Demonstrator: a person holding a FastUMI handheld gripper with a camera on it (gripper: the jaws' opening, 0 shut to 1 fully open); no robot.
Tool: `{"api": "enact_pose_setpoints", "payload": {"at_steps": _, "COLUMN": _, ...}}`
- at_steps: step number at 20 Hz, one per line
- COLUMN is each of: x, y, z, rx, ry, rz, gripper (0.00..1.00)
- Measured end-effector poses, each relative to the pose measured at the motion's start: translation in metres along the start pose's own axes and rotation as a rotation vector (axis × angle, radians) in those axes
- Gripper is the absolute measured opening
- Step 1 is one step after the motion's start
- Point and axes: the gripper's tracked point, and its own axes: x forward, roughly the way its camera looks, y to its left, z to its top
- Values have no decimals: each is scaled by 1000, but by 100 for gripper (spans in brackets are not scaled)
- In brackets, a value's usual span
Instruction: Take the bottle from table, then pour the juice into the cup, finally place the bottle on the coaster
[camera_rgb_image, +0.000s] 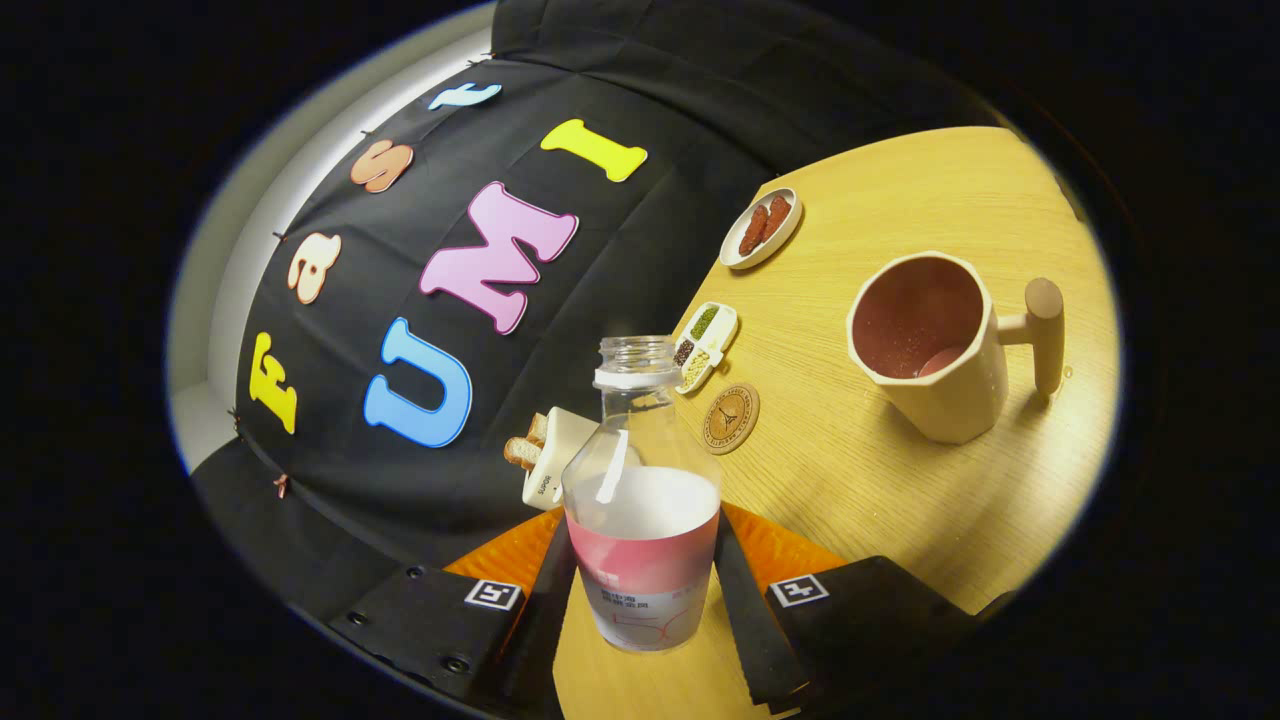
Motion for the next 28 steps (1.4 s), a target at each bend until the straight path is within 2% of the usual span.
{"api": "enact_pose_setpoints", "payload": {"at_steps": 11, "x": -2, "y": -17, "z": 35, "rx": 256, "ry": -84, "rz": -1, "gripper": 75}}
{"api": "enact_pose_setpoints", "payload": {"at_steps": 18, "x": -9, "y": -21, "z": 44, "rx": 357, "ry": -89, "rz": 11, "gripper": 75}}
{"api": "enact_pose_setpoints", "payload": {"at_steps": 28, "x": -11, "y": -27, "z": 36, "rx": 460, "ry": -10, "rz": 22, "gripper": 75}}
